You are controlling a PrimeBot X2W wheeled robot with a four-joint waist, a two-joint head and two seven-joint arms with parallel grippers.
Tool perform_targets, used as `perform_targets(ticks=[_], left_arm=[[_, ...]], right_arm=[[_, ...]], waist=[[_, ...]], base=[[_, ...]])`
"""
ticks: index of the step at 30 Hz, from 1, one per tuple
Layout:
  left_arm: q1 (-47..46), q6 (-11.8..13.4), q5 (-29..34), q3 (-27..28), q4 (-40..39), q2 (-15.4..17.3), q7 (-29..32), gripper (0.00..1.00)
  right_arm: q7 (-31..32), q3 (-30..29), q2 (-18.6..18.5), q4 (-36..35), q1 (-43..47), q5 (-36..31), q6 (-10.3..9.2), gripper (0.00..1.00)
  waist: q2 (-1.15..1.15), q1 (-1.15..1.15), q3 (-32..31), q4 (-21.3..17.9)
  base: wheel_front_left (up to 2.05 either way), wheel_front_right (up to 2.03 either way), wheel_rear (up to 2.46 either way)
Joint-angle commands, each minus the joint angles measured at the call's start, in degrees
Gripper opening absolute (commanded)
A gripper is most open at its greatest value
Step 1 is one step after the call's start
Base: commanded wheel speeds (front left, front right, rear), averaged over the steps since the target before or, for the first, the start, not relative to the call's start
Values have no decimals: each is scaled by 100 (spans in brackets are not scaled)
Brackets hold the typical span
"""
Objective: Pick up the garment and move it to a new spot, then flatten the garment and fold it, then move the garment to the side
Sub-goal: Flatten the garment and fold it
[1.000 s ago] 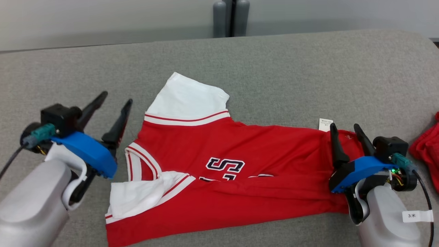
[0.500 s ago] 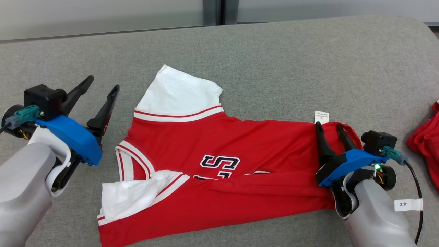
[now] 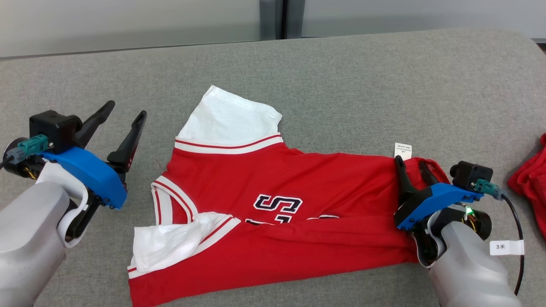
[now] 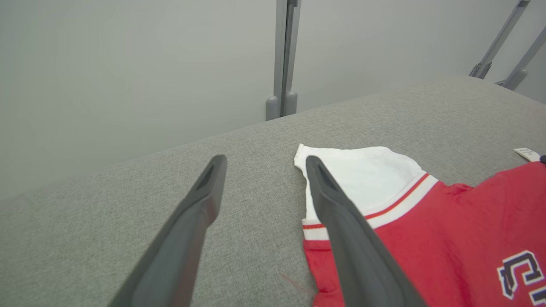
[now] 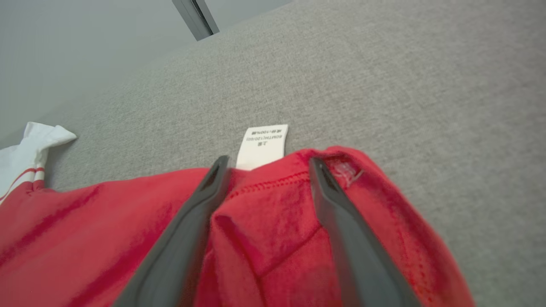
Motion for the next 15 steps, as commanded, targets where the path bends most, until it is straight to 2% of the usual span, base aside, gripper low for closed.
perform_targets(ticks=[1,2,4,8,15], left_arm=[[31,10,32,67,11,-33,-24,100],[54,10,42,80,15,-41,-24,100],[113,10,54,107,24,-61,-24,100],[207,10,66,168,55,-88,-25,100],[369,10,109,309,-54,-252,-24,100]], right_arm=[[10,-33,-24,36,-71,-60,0,41],[10,-56,-25,39,-94,-99,0,22],[9,-121,-25,40,-98,-150,0,0],[6,-280,-28,-66,15,-252,0,0],[6,-637,-28,-817,344,-233,0,0]], waist=[[-1,0,-8,0],[-1,0,-15,-1],[-1,0,-39,-4],[-1,0,-91,-39],[-1,0,-156,-130]], base=[[0,0,0],[0,0,0],[0,0,0],[0,0,0],[0,0,0]])
